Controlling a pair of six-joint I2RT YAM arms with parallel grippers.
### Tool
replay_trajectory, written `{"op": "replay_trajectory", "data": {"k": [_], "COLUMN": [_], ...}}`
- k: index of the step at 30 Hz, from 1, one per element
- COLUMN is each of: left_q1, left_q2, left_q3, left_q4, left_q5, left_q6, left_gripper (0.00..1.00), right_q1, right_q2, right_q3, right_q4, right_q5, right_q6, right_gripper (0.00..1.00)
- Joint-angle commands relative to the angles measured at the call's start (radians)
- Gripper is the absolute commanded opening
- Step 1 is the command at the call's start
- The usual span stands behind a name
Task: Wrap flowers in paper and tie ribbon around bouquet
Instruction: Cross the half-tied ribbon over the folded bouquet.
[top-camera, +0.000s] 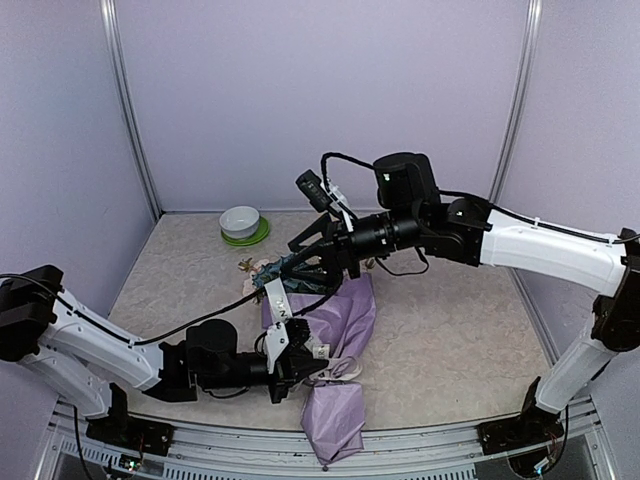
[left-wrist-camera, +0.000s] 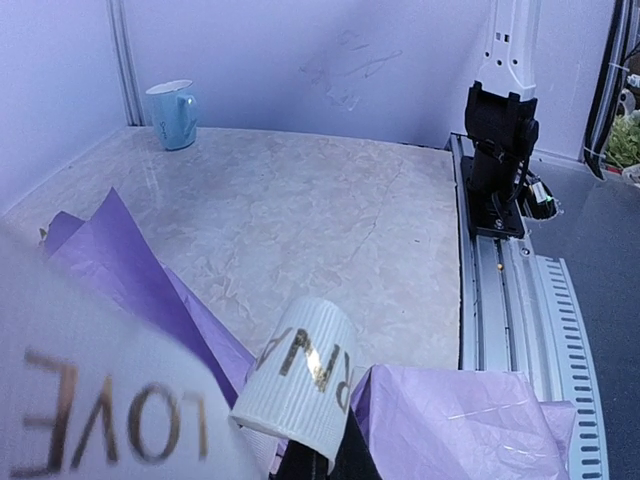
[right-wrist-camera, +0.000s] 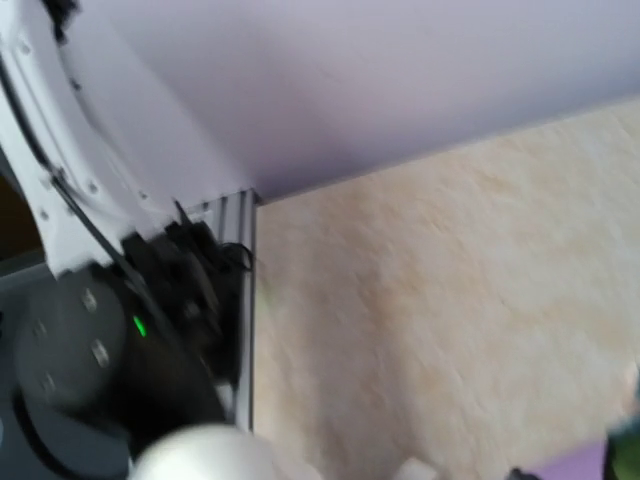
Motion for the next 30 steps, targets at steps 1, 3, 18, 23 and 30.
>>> {"op": "replay_trajectory", "data": {"k": [1, 3, 18, 23, 30], "left_q1": [0.017, 0.02, 0.021, 0.022, 0.023], "left_q2": [-0.018, -0.021, -0.005, 0.012, 0.006], "left_q3": [-0.015, -0.017, -0.013, 0.0, -0.009], "left_q4": [-0.021, -0.023, -0.035, -0.048, -0.048], "left_q5": [-0.023, -0.026, -0.022, -0.022, -0.023], "left_q6": [-0.043, -0.043, -0.046, -0.044, -0.05], "left_gripper": [0.0, 0.0, 0.0, 0.0, 0.0], "right_q1": [0.059, 0.071, 0.064, 0.081, 0.051], "right_q2": [0.111, 0.156, 0.092, 0.095, 0.103], "right_q3": [0.175, 0.239, 0.155, 0.095, 0.192], "right_q4": [-0.173, -0.249, -0.103, 0.069, 0.062], "right_q5": [-0.035, -0.007, 0.301, 0.405, 0.269], "right_q6": [-0.087, -0.107, 0.099, 0.171, 0.133], "right_gripper": [0.79, 0.81, 1.0, 1.0, 1.0]}}
